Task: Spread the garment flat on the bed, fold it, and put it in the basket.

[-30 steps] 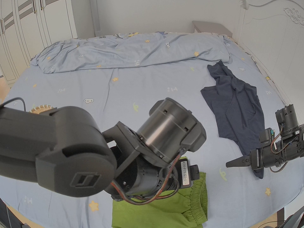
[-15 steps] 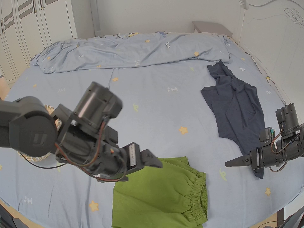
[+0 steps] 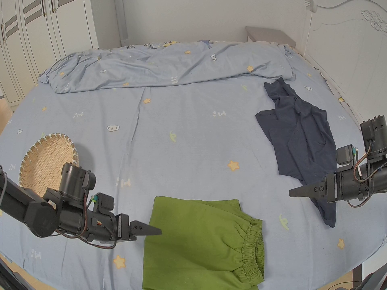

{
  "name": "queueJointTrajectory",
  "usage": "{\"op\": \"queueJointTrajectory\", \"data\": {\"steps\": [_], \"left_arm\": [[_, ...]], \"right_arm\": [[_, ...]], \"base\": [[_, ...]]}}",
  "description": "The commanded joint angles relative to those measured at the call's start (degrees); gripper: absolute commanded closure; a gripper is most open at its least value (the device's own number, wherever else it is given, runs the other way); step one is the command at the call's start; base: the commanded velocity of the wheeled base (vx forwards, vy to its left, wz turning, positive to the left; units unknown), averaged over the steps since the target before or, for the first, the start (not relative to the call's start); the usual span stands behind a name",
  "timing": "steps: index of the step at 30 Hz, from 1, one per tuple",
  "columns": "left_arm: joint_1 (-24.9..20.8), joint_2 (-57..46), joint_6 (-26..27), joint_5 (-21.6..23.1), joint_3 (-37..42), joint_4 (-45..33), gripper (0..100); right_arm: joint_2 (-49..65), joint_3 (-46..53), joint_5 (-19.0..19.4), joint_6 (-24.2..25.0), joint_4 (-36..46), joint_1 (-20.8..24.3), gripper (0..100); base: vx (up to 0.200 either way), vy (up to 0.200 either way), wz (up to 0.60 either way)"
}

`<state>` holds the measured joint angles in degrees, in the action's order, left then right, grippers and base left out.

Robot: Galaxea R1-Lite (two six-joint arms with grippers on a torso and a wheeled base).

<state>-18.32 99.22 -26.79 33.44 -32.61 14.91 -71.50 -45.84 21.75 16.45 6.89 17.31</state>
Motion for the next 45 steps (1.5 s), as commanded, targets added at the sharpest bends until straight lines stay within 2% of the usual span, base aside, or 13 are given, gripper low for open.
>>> {"op": "queueJointTrajectory", "data": {"steps": [1, 7, 15, 19, 26, 32, 40, 41, 45], "left_arm": [[3.5, 7.6, 2.1, 2.3, 4.1, 3.5, 0], [2.5, 12.2, 1.6, 2.7, 4.0, 9.1, 0], [-3.2, 14.4, -6.4, 3.2, 3.6, 16.6, 0], [-4.8, 16.4, -6.9, 2.8, 3.5, 19.9, 0], [-6.8, 16.8, -8.5, 3.1, 3.3, 20.6, 0], [-10.2, 16.8, -14.9, 3.0, 1.6, 23.2, 0], [-10.3, 16.5, -15.3, 2.8, 1.8, 23.5, 0], [-10.4, 16.5, -15.3, 2.8, 1.8, 23.5, 100], [-10.3, 15.8, -15.3, 2.6, 2.5, 23.5, 100]], "right_arm": [[1.3, -0.9, 0.0, 0.1, 0.5, 0.1, 0], [1.5, 0.2, 0.0, 0.0, 0.4, 0.6, 0], [1.5, 0.3, -0.1, -0.1, 0.5, 0.4, 0], [1.6, 0.3, -0.1, -0.1, 0.5, 0.2, 0], [1.4, 0.3, -0.1, -0.1, 0.4, 0.4, 0], [1.5, 0.3, -0.1, -0.1, 0.4, 0.4, 0], [1.4, 0.4, 0.0, -0.1, 0.4, 0.6, 0], [1.4, 0.4, -0.1, -0.1, 0.4, 0.6, 0], [1.4, 0.4, -0.1, -0.1, 0.5, 0.7, 0]], "base": [[0.000, 0.000, 0.00], [0.000, 0.000, 0.00], [0.000, 0.000, 0.00], [0.000, 0.000, 0.00], [0.000, 0.000, 0.00], [0.000, 0.000, 0.00], [0.000, 0.000, 0.00], [0.000, 0.000, 0.00], [0.000, 0.000, 0.00]]}}
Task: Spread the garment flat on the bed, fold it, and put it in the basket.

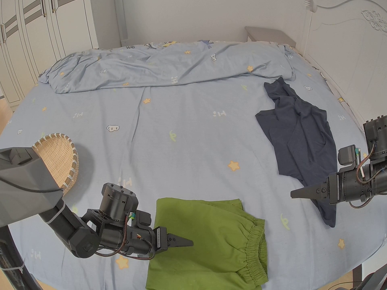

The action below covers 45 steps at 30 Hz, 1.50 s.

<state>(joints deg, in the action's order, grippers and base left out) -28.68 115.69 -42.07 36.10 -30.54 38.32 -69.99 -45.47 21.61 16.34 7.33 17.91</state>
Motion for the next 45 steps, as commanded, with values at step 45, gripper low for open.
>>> {"op": "queueJointTrajectory", "data": {"steps": [45], "left_arm": [[12.5, -29.4, 5.3, -3.0, -0.3, -26.4, 100]], "right_arm": [[2.7, 0.4, 0.1, 0.1, 0.3, 3.3, 0]], "base": [[0.000, 0.013, 0.00]]}}
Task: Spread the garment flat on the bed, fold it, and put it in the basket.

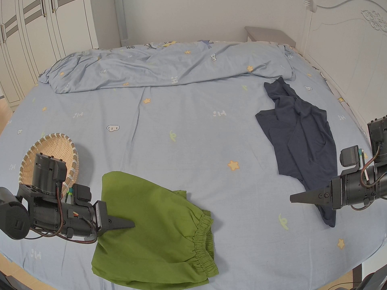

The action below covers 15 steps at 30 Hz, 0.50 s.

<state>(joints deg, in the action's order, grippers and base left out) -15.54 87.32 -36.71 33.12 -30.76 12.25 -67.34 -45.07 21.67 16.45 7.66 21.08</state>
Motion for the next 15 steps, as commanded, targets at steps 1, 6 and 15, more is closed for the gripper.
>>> {"op": "queueJointTrajectory", "data": {"steps": [1, 6, 15], "left_arm": [[-0.9, -1.1, -0.1, 0.0, -0.1, -0.4, 100], [-1.9, -1.0, -0.2, 0.0, 0.0, -0.5, 100], [-3.4, -0.9, -0.3, -0.1, 0.4, -0.5, 100]], "right_arm": [[0.0, 0.0, 0.0, 0.0, 0.0, 0.1, 0], [0.0, 0.0, 0.0, 0.0, 0.0, 0.1, 0], [0.0, 0.0, 0.0, 0.0, 0.0, 0.1, 0]], "base": [[0.000, 0.200, 0.00], [0.000, 0.200, 0.00], [0.000, 0.200, 0.00]]}}
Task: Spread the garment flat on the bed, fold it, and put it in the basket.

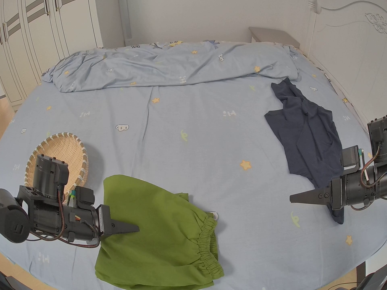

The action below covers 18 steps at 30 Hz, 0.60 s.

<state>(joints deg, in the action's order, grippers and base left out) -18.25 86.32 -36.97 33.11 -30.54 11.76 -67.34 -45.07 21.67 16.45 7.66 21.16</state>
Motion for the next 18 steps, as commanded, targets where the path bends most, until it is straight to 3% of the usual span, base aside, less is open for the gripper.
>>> {"op": "queueJointTrajectory", "data": {"steps": [1, 15, 18], "left_arm": [[-1.1, 0.0, 0.0, -0.1, 0.3, 0.0, 100], [-3.2, -0.1, 0.3, -0.4, 1.1, 0.1, 100], [-4.5, -0.9, 0.3, -0.5, 1.4, 0.2, 100]], "right_arm": [[0.0, 0.0, 0.0, 0.0, 0.0, 0.0, 0], [0.1, 0.0, 0.0, 0.0, 0.0, 0.0, 0], [0.1, -0.1, 0.0, 0.0, 0.0, 0.0, 0]], "base": [[0.000, 0.200, 0.00], [0.000, 0.200, 0.00], [0.000, 0.000, 0.00]]}}
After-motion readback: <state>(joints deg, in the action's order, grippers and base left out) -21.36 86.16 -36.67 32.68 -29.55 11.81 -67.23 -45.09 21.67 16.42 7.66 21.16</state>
